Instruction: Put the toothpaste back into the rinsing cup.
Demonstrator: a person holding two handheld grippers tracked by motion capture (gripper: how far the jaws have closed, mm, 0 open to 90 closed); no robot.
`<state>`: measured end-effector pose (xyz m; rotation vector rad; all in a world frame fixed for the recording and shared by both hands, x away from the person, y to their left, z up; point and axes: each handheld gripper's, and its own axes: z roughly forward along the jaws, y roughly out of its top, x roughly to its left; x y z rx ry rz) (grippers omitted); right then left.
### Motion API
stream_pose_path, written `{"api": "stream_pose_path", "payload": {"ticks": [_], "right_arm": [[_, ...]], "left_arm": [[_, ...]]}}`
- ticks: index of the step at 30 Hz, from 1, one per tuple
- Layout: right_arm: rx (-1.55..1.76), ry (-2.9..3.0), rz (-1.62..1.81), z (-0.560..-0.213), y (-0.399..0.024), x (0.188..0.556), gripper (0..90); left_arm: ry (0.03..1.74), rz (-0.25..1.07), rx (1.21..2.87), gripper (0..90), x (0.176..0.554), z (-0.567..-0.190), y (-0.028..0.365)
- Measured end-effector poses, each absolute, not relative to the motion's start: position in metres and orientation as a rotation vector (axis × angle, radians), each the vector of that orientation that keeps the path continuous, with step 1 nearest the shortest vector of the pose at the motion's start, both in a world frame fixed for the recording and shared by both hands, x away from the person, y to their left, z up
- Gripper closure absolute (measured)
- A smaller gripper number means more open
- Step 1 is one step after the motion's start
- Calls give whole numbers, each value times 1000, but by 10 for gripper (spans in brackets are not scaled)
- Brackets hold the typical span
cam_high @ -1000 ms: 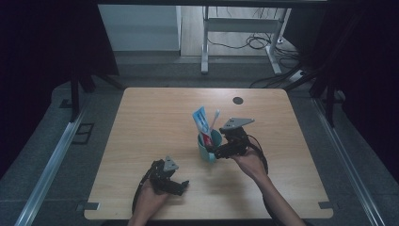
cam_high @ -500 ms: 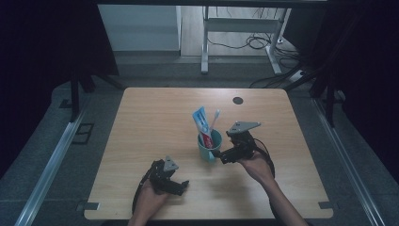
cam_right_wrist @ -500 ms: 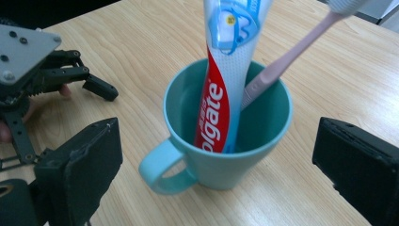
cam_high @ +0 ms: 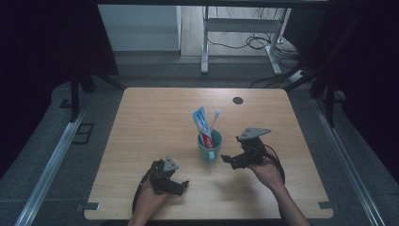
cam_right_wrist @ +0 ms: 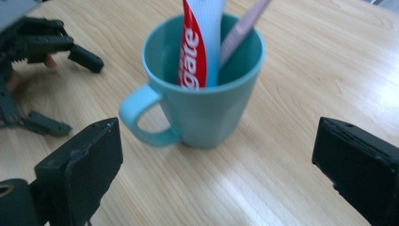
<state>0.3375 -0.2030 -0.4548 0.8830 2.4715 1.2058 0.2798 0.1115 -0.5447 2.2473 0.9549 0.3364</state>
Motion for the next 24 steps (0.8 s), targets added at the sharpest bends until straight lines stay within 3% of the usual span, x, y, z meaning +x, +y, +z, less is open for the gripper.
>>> {"api": "stream_pose_path", "payload": {"ticks": [24], "right_arm": [[978,2421,1145,-490,-245,315,24]], "left_arm": [[958,334,2246,5,280,-545,111]]}}
